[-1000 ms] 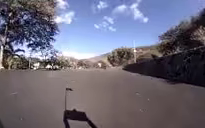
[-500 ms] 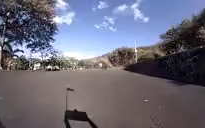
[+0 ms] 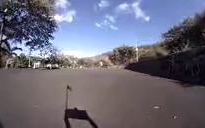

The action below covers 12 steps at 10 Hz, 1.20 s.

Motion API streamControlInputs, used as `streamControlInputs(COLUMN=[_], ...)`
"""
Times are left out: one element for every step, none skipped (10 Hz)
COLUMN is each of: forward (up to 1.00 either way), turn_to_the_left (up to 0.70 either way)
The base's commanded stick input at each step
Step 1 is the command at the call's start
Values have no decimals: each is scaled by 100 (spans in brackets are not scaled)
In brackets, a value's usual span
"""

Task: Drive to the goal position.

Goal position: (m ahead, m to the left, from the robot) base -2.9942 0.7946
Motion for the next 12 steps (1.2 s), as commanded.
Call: streamControlInputs(forward=[70, 70, 70, 70, 70, 70, 70, 70, 70, 70, 70, 70], turn_to_the_left=[0, 0, 0, 0, 0, 0, 0, 0, 0, 0, 0, 0])
